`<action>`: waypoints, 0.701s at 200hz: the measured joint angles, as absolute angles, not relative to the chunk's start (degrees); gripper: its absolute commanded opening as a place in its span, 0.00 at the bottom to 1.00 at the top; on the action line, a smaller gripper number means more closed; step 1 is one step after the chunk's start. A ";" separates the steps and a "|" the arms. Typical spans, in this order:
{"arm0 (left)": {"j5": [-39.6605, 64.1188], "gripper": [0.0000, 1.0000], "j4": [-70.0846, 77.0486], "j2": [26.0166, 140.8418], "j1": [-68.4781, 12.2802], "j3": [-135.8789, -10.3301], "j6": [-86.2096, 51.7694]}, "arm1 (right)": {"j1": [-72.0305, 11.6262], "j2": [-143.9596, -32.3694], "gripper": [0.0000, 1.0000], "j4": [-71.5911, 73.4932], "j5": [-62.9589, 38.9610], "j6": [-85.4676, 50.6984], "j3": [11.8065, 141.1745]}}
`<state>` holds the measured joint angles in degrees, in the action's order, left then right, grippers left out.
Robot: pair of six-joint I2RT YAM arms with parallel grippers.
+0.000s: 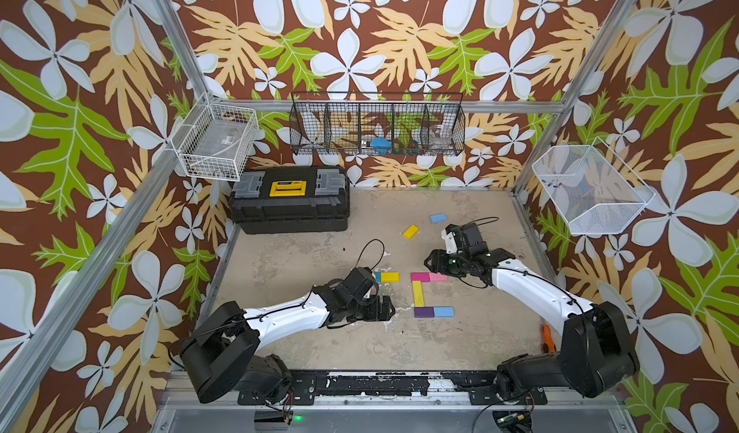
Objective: Assemble the letter c with building blocks
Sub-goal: Assemble the building block at the center of the board.
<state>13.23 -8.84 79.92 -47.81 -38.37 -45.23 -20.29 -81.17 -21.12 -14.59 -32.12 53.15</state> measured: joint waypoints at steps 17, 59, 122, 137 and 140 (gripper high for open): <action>13.37 1.00 -8.38 79.50 -47.81 -37.74 -45.78 | -20.25 -81.17 0.58 -21.39 -14.57 -32.10 53.39; 12.99 1.00 -7.38 79.15 -47.81 -37.50 -46.39 | -20.21 -81.17 0.58 -21.96 -14.59 -32.12 53.47; 12.99 1.00 -6.79 79.70 -47.83 -37.52 -47.64 | -20.21 -80.62 0.58 -22.33 -14.55 -32.12 53.91; 13.37 1.00 -6.63 79.83 -47.83 -37.34 -47.66 | -20.21 -80.62 0.58 -22.31 -14.55 -32.12 54.04; 13.41 1.00 -6.63 79.85 -47.83 -37.26 -47.68 | -20.21 -80.62 0.58 -22.33 -14.55 -32.12 54.08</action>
<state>13.41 -6.63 79.85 -47.83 -37.26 -47.68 -20.21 -80.62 -22.33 -14.55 -32.12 54.08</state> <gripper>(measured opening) 0.997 0.584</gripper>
